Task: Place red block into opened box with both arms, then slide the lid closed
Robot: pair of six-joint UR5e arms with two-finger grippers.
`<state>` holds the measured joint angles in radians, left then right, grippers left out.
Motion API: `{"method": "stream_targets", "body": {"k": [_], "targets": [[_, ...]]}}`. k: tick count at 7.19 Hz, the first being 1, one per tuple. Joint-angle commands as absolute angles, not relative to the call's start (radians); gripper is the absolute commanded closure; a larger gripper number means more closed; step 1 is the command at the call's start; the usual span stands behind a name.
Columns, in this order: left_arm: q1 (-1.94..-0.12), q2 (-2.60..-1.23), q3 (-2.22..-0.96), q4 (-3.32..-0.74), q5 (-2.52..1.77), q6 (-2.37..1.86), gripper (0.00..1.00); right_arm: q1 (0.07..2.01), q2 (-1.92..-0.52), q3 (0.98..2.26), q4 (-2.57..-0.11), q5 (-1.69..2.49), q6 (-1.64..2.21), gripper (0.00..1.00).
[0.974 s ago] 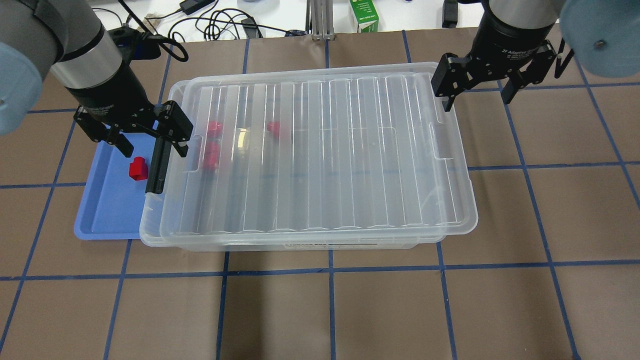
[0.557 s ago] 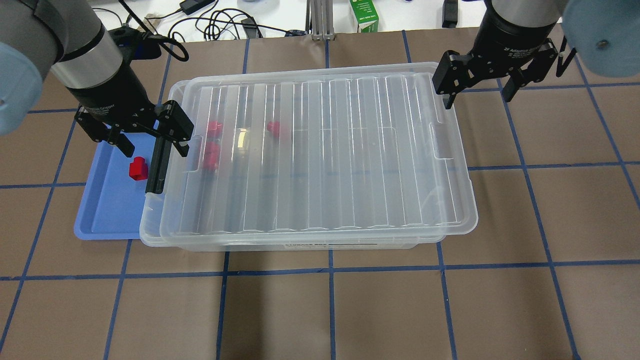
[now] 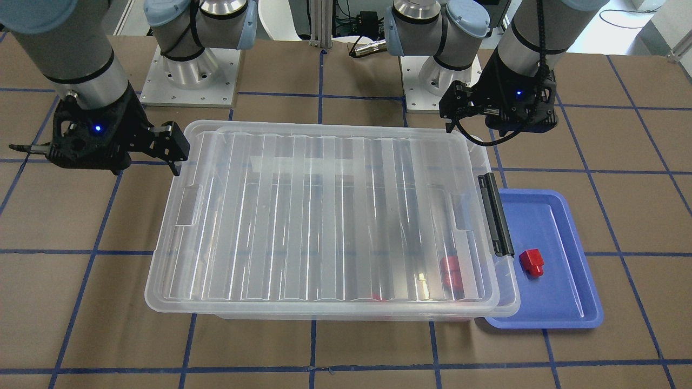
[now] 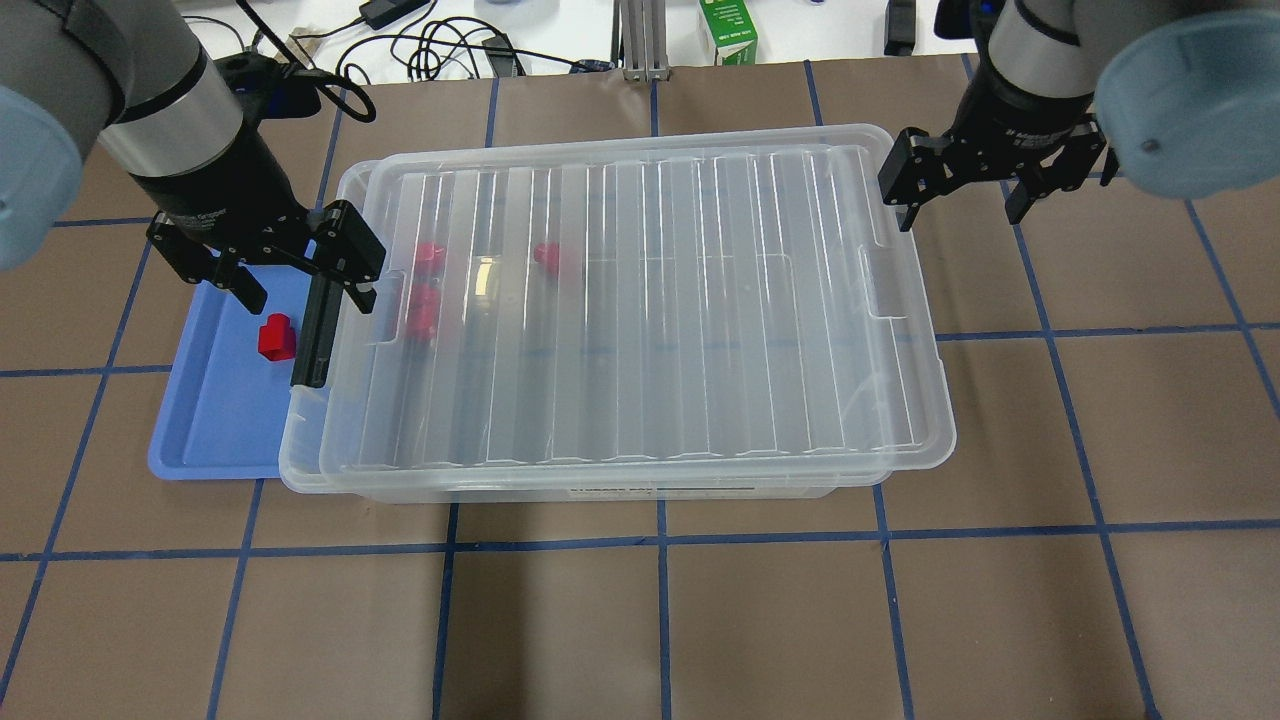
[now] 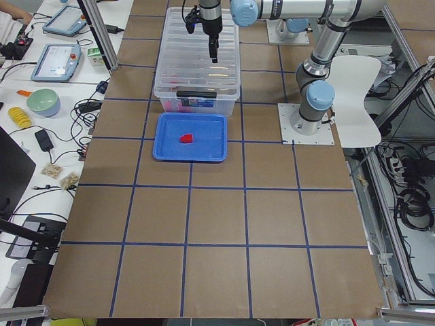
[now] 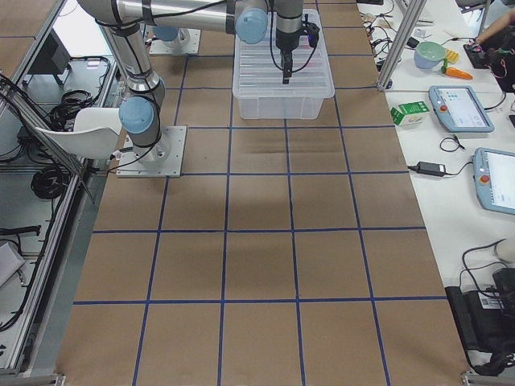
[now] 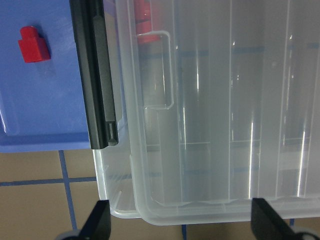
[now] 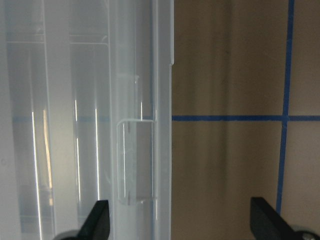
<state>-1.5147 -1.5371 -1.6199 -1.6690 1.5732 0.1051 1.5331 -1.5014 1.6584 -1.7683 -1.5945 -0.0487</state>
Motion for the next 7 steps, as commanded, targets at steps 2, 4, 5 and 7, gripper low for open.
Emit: {"method": "stream_targets", "body": {"k": [2,4,5,7], "targets": [[-1.513,-1.537,-1.62,-1.671,1.577,0.109,0.0,1.531,-1.447,1.802,-2.002,-1.6,-0.061,0.0],[-1.508,-1.536,-1.617,-1.669,1.569,0.112,0.0,1.528,-1.44,1.802,-2.003,-1.606,-0.106,0.0],[-1.505,-1.536,-1.614,-1.669,1.571,0.113,0.0,1.523,-1.439,1.802,-2.005,-1.605,-0.11,0.0],[-1.487,-1.543,-1.614,-1.651,1.577,0.113,0.0,1.503,-1.437,1.804,-2.003,-1.598,-0.126,0.0]]}}
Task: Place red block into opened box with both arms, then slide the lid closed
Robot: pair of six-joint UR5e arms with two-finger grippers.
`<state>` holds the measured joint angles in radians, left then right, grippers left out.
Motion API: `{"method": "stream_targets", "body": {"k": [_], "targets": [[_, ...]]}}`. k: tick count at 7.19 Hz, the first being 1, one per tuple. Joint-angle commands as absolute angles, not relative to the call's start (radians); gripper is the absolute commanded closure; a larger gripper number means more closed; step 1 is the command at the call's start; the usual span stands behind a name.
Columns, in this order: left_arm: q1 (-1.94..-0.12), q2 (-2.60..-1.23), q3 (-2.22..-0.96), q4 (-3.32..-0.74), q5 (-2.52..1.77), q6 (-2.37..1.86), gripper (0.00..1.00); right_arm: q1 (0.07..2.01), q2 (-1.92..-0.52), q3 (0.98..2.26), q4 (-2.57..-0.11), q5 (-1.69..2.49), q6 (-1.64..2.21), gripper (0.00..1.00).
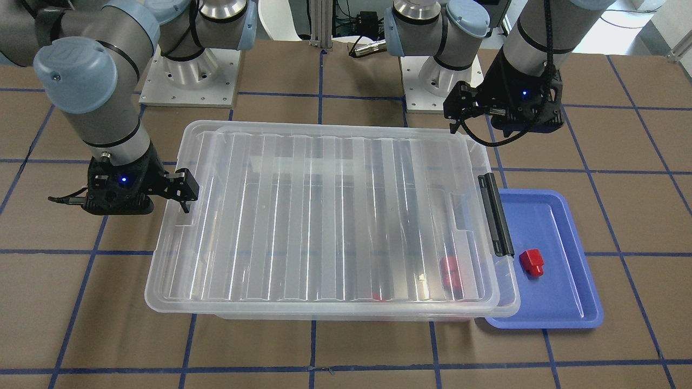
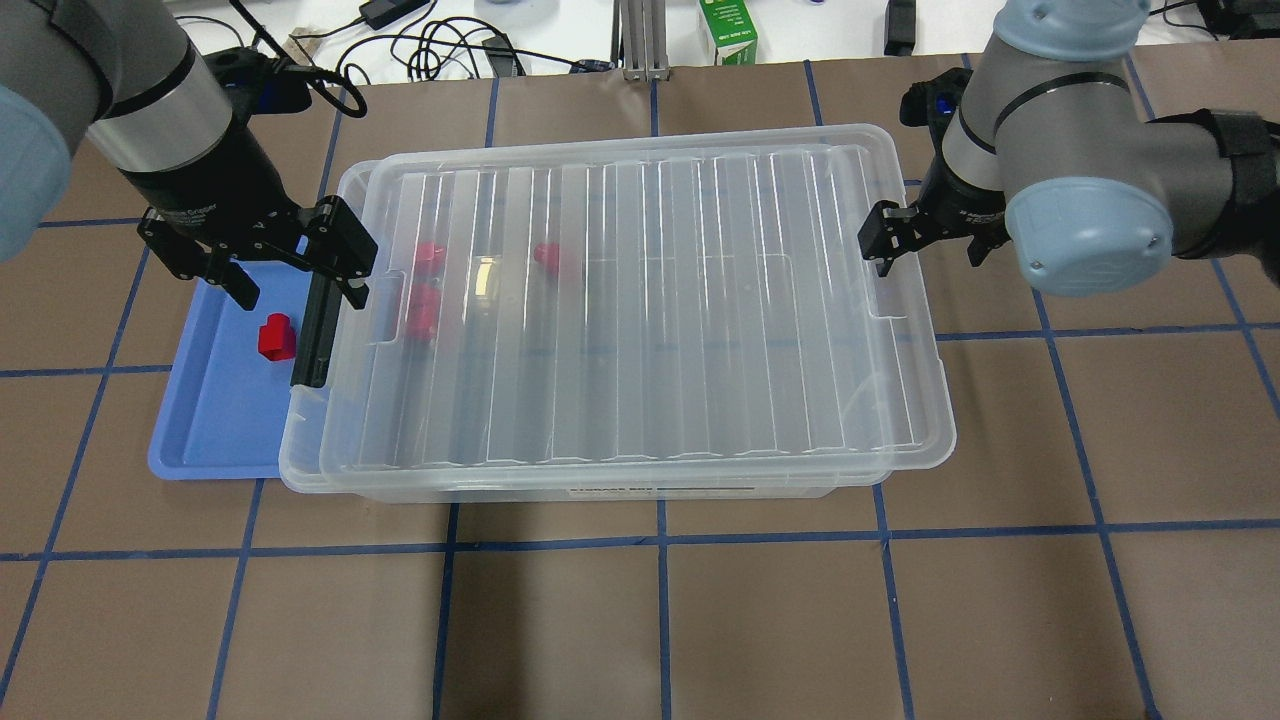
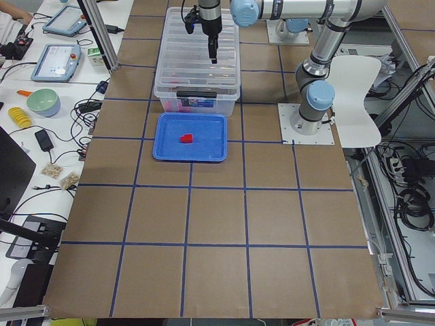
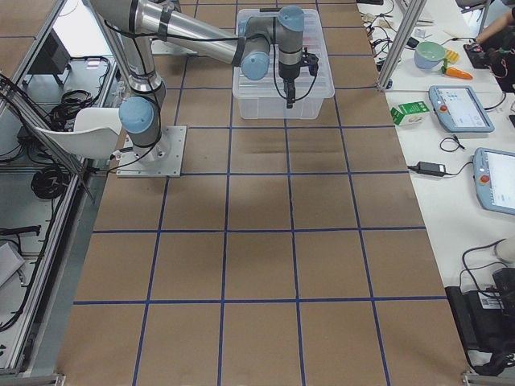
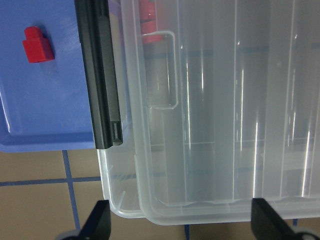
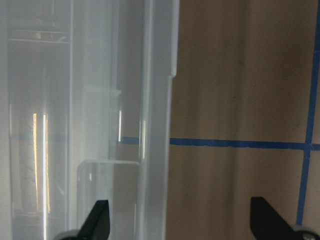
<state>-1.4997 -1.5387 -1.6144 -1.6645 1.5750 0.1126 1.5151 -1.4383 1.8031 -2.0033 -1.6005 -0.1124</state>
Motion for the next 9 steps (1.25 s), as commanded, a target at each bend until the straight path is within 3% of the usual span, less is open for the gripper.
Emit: {"method": "stream_targets", "body": {"k": [1,6,9], "targets": [[-1.423,-1.552,-1.618,-1.646,1.578,0.115,0.0,1.491,-1.436,1.804,-2.003,-1.598,-0.159,0.0],[-1.114,-1.658,-1.626,-1.517,1.577,0.543,0.0,1.367,-1.436,1.798,-1.999,-1.603,-0.299,0.0],[-1.106,-1.81,-1.707,-1.283,1.575,0.537,0.0,1.292,-1.439,1.796,-1.994,-1.609,-0.371,0.0]]}}
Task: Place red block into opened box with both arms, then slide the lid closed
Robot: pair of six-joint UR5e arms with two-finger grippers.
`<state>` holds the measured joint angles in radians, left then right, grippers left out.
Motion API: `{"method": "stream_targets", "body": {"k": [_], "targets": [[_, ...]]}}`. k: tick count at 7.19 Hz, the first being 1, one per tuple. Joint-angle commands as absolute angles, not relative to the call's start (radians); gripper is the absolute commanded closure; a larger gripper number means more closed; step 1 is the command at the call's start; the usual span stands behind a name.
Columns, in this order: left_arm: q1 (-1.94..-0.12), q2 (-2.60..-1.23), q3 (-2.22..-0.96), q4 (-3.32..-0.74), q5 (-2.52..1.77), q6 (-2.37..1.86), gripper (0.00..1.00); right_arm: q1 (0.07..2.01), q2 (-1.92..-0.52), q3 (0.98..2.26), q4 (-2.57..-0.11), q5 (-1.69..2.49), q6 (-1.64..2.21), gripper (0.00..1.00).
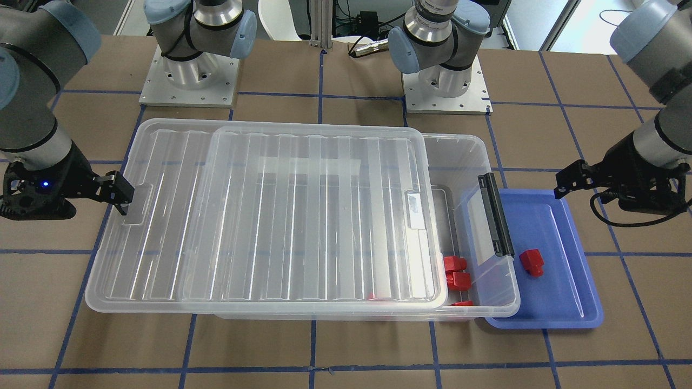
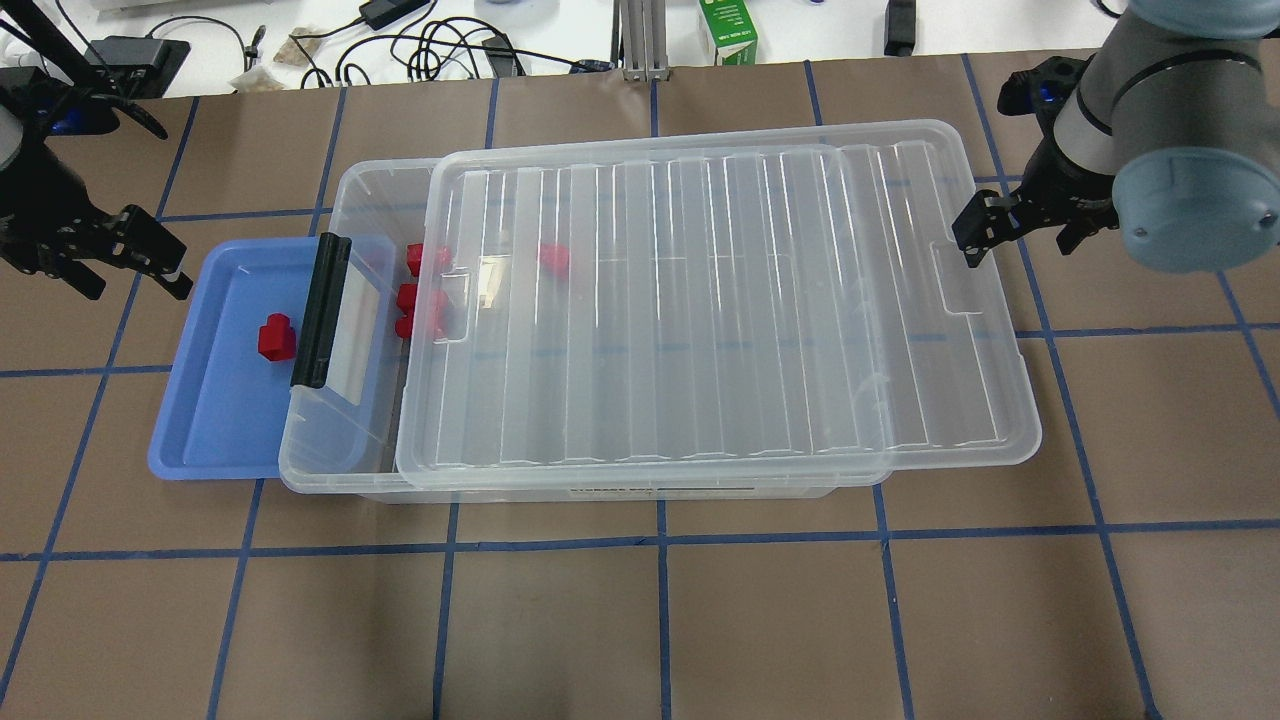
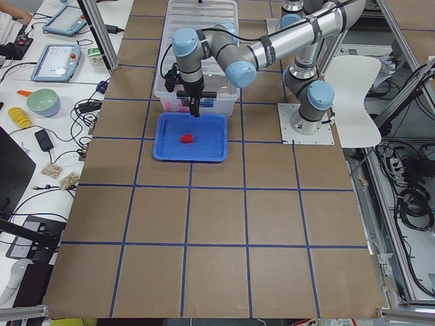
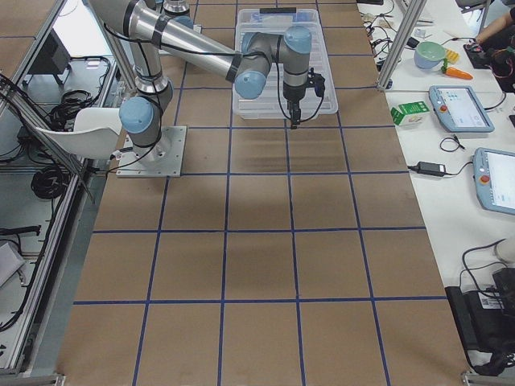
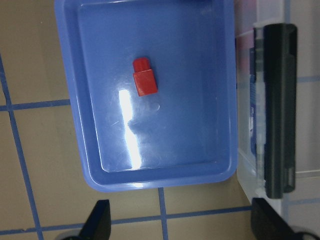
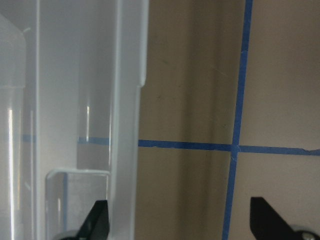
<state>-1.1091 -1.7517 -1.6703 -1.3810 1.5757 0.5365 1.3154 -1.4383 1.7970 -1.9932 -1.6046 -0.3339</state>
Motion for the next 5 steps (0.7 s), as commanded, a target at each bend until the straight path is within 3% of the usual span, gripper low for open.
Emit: {"method": "stream_targets", "body": {"k": [1,5], "targets": [[-1.106,-1.854,-1.729,-1.216,1.577,0.538,0.0,1.266,-1.439,1.798,-1.993,-1.608,-0.389,0.0],[-1.109,-2.009,-1.732,-1.105,1.563,0.519,0.0,1.174,-1.447,1.804,-1.994,-1.601,-0.529,0.0]]}}
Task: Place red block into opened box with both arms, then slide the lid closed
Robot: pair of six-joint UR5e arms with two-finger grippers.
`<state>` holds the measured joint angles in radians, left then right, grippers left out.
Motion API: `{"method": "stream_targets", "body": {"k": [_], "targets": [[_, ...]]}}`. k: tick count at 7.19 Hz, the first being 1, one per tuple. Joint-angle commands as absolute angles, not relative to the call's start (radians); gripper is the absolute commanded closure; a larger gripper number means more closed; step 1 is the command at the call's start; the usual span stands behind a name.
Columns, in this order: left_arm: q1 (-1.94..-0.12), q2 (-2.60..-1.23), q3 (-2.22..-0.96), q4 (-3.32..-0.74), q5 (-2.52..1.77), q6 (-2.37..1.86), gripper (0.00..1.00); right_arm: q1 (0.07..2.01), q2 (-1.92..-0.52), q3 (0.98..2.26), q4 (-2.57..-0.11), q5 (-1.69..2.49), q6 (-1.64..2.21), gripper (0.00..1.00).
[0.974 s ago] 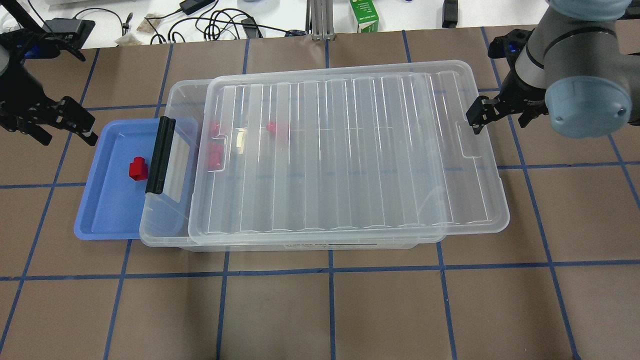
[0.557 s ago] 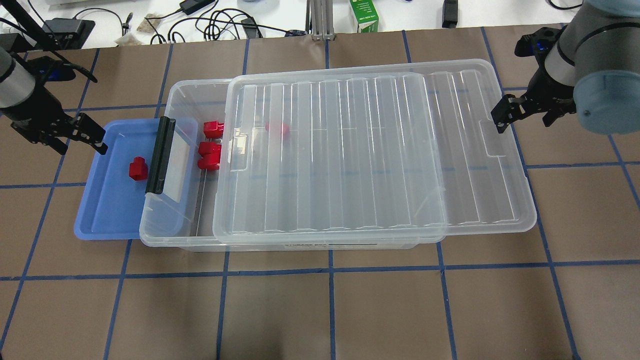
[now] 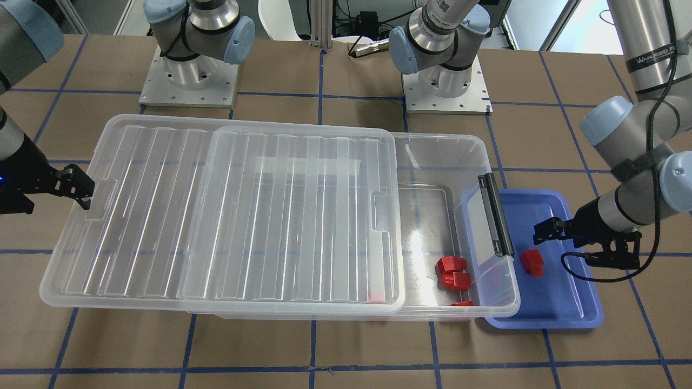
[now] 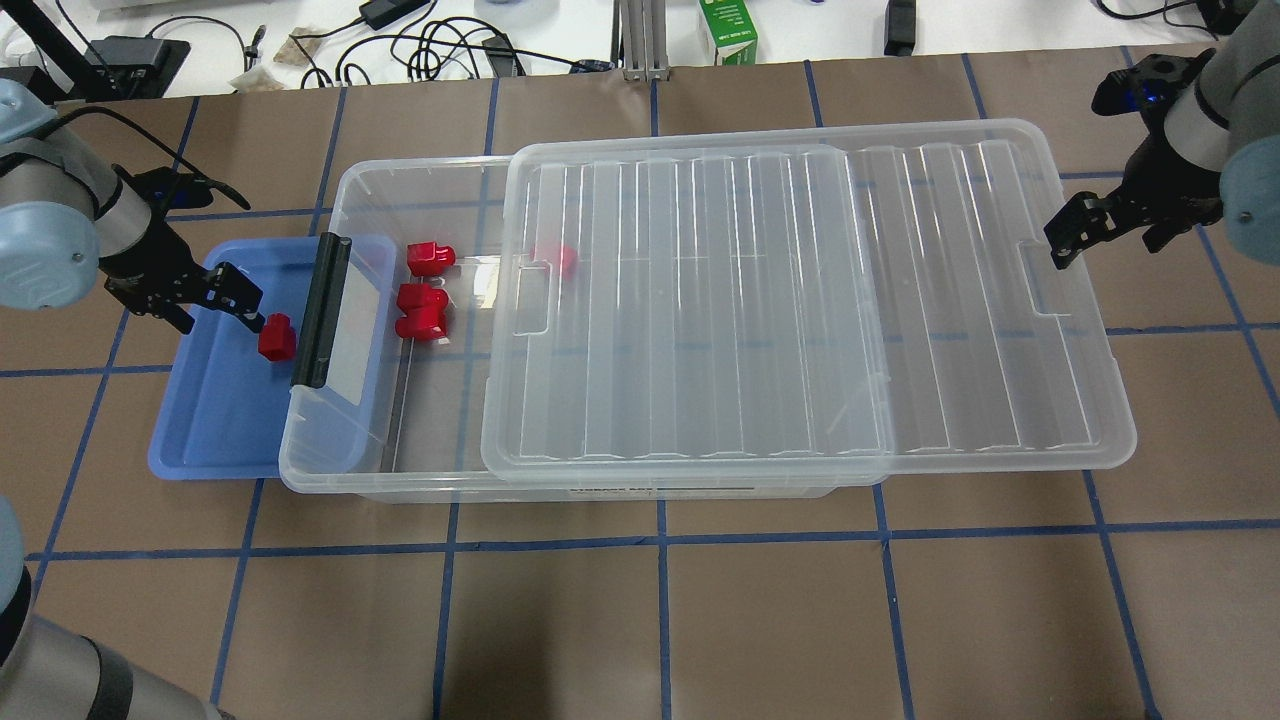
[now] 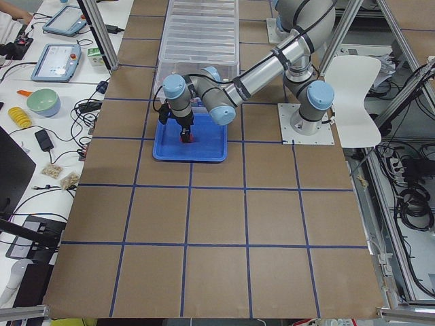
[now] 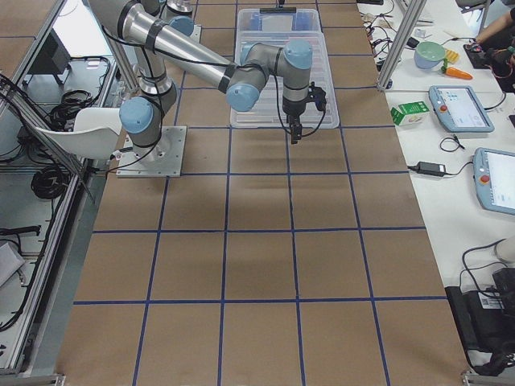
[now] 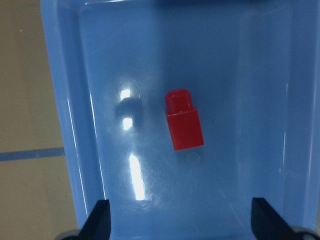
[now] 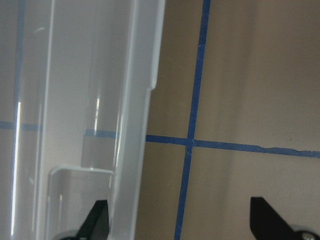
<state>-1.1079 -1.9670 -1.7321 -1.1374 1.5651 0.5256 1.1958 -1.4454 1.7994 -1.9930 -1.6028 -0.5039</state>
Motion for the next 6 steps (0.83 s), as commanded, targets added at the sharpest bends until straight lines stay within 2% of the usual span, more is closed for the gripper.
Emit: {"method": "stream_targets", "body": {"k": [1,3,4,5,6], "targets": [[-1.114,-2.038,-1.732,-1.071,1.562,0.462,0.0,1.157,-1.448,1.804,-1.996,-1.598,-0.563,0.0],[-1.14,-2.063,-1.732,-1.066,1.562,0.457,0.0,1.137,-1.447,1.804,-1.996,-1.601,-0.59,0.0],[-1.143,-2.072,-1.732,-1.068,1.563,0.442,0.05,1.131,-1.447,1.804,-1.996,-1.605,-0.604,0.0],[-1.144,-2.08,-1.732,-1.068,1.562,0.442,0.16,1.129,-1.447,1.804,-1.997,-1.606,-0.61,0.0],[-1.143,-2.08,-1.73,-1.068,1.56,0.442,0.58,1.129,-1.448,1.804,-1.997,-1.609,-0.611,0.0]]}}
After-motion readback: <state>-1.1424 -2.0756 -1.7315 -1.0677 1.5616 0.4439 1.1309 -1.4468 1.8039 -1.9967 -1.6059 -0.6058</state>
